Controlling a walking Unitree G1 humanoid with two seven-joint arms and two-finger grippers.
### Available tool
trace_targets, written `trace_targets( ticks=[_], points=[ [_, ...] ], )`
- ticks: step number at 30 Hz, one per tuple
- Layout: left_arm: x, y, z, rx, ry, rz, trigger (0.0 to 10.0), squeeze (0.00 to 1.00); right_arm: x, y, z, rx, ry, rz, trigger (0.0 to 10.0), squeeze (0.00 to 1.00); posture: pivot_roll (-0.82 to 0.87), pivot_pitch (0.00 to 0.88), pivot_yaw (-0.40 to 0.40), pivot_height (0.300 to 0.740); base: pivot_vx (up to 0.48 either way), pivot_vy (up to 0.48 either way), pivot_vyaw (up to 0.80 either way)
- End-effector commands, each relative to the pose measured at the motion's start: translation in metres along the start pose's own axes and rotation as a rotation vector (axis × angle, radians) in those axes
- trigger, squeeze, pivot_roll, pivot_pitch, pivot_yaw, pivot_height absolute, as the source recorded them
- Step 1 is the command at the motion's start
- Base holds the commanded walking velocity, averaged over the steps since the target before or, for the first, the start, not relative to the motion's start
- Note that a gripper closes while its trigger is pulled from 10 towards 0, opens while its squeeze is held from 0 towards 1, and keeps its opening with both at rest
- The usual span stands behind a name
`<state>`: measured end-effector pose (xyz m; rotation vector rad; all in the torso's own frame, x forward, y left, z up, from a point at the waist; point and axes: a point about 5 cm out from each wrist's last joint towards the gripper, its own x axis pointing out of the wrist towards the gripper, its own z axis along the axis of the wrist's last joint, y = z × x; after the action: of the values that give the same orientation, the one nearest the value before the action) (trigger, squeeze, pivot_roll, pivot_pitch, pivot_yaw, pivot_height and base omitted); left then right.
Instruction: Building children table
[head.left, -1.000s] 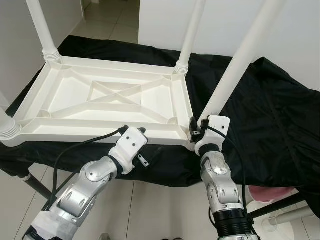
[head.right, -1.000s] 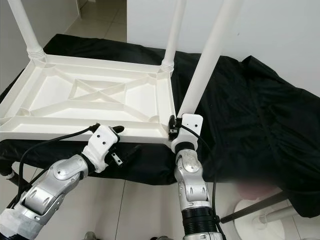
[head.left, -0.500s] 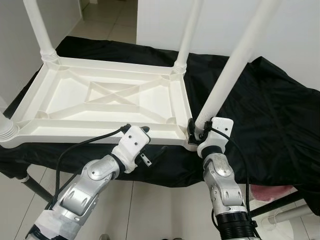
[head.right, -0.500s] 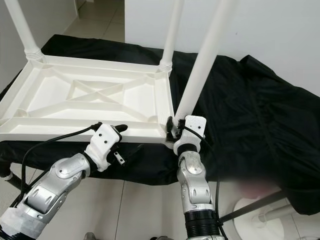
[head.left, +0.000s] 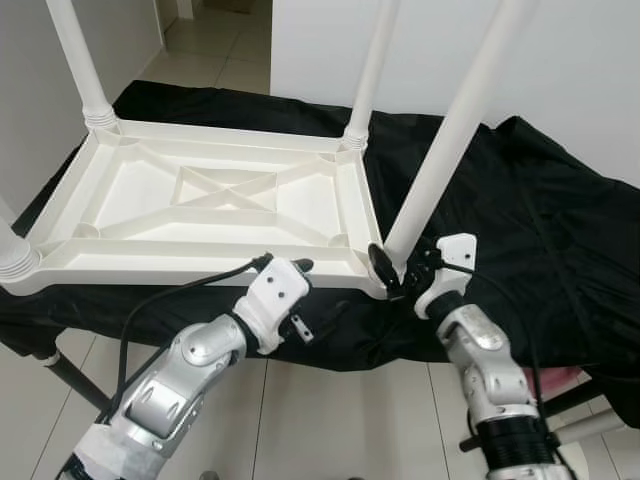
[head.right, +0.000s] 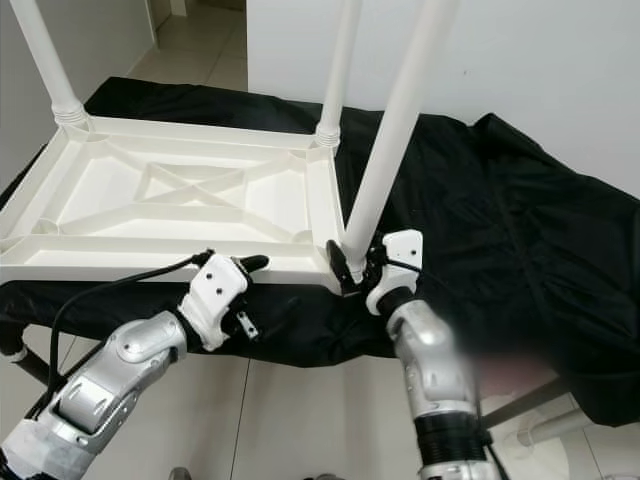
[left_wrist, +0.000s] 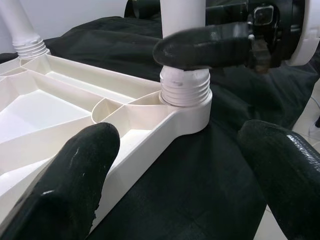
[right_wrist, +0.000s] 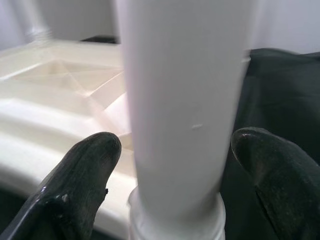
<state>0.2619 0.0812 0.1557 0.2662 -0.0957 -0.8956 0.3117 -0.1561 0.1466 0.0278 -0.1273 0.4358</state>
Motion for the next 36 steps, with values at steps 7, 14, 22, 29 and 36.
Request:
trace_targets(
  ticks=[7, 14, 22, 29, 36],
  points=[
    [0.002, -0.006, 0.000, 0.011, 0.008, -0.100, 10.0, 0.00, 0.010, -0.020, -0.006, -0.015, 0.069, 0.186, 10.0, 0.00, 0.04, 0.042, -0.079, 0.740, 0.000, 0.000, 0.00],
    [0.004, -0.008, 0.000, 0.013, 0.010, -0.102, 10.0, 0.00, 0.023, -0.020, -0.004, -0.062, 0.067, 0.243, 10.0, 0.00, 0.04, 0.048, -0.074, 0.740, 0.000, 0.000, 0.00],
    [0.002, -0.010, -0.001, 0.010, 0.017, -0.099, 10.0, 0.00, 0.026, -0.011, -0.011, -0.038, 0.105, 0.396, 10.0, 0.00, 0.05, 0.069, -0.084, 0.740, 0.000, 0.000, 0.00],
    [-0.003, -0.009, -0.003, 0.004, 0.032, -0.080, 10.0, 0.00, 0.016, 0.008, -0.021, 0.005, 0.095, 0.499, 10.0, 0.00, 0.05, 0.086, -0.087, 0.740, 0.000, 0.000, 0.00],
    [-0.007, -0.008, -0.004, 0.002, 0.040, -0.077, 10.0, 0.00, 0.010, 0.027, -0.022, 0.041, 0.054, 0.532, 10.0, 0.00, 0.04, 0.097, -0.085, 0.740, 0.000, 0.000, 0.00]
  ],
)
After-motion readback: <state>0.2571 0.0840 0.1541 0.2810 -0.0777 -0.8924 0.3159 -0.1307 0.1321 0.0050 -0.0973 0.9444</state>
